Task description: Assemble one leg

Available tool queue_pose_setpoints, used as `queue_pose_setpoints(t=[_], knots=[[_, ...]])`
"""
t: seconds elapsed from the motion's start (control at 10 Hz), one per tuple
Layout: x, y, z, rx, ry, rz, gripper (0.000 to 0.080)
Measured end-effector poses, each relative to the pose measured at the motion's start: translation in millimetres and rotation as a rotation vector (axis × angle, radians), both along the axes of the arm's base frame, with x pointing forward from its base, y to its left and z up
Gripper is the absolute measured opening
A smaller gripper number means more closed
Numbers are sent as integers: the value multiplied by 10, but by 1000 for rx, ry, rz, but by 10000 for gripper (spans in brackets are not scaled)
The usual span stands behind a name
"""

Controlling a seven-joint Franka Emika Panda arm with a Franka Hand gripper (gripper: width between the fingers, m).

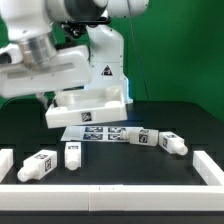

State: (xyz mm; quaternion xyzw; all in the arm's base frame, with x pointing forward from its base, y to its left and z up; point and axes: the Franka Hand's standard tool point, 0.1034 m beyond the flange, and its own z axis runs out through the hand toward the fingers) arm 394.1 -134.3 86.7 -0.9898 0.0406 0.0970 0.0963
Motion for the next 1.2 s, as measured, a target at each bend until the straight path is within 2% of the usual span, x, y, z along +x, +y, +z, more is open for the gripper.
queue_pose_setpoints(t=[0.1, 0.2, 0.3, 0.4, 0.6, 1.1, 1.2], knots=[[158, 93, 43, -9, 3, -18, 52], [398, 211, 42, -29, 17, -64, 52], [698, 342, -8, -47, 17, -69, 52], [928, 417, -106, -64, 19, -76, 53], [1254, 433, -255, -82, 42, -102, 54], [1212, 435, -283, -82, 47, -99, 54], [1277, 495, -281, -104, 46, -72, 54]])
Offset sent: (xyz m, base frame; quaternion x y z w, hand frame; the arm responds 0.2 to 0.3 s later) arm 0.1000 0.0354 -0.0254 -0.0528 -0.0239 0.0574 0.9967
